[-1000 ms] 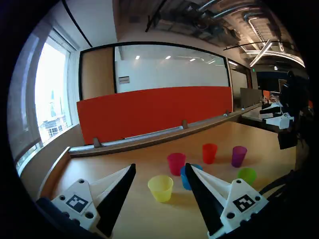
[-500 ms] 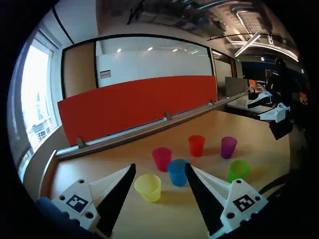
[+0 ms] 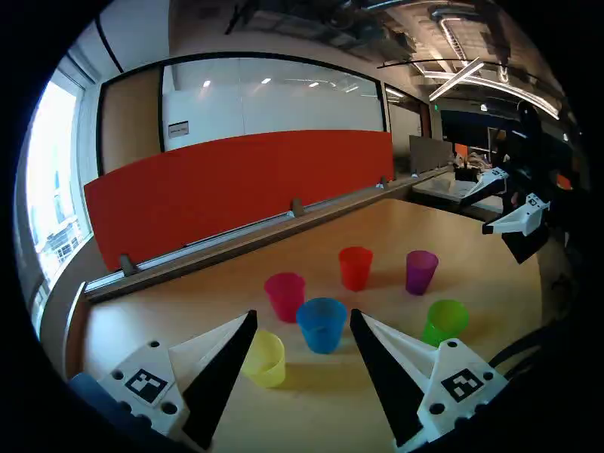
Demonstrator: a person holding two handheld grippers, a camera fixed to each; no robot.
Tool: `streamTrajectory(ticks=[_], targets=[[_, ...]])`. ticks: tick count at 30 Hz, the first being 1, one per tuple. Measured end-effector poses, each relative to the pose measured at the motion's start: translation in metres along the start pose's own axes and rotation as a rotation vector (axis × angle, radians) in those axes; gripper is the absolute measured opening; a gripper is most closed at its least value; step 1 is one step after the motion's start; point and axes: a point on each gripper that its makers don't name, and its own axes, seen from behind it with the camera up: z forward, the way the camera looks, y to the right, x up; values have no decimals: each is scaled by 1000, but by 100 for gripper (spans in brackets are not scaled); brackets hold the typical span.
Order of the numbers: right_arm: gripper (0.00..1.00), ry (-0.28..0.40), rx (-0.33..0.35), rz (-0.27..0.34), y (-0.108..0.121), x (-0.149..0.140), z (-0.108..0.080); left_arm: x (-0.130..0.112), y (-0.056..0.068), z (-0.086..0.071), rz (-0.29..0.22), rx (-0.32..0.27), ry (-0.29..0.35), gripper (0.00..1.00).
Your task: Pour water
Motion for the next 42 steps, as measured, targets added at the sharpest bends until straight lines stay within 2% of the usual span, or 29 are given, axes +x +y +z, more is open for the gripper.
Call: streamTrajectory(ticks=[8,24,42], targets=[[100,-10,45,12,-16,-2,8,-7,11,21,34,-33,-31,91],[100,-26,102,8,-43,-13,16,-31,30,62,58,-101,-104,91],[100,-41,144,16,-56,-27,28,-59,33,92,78,-95,-191,91]])
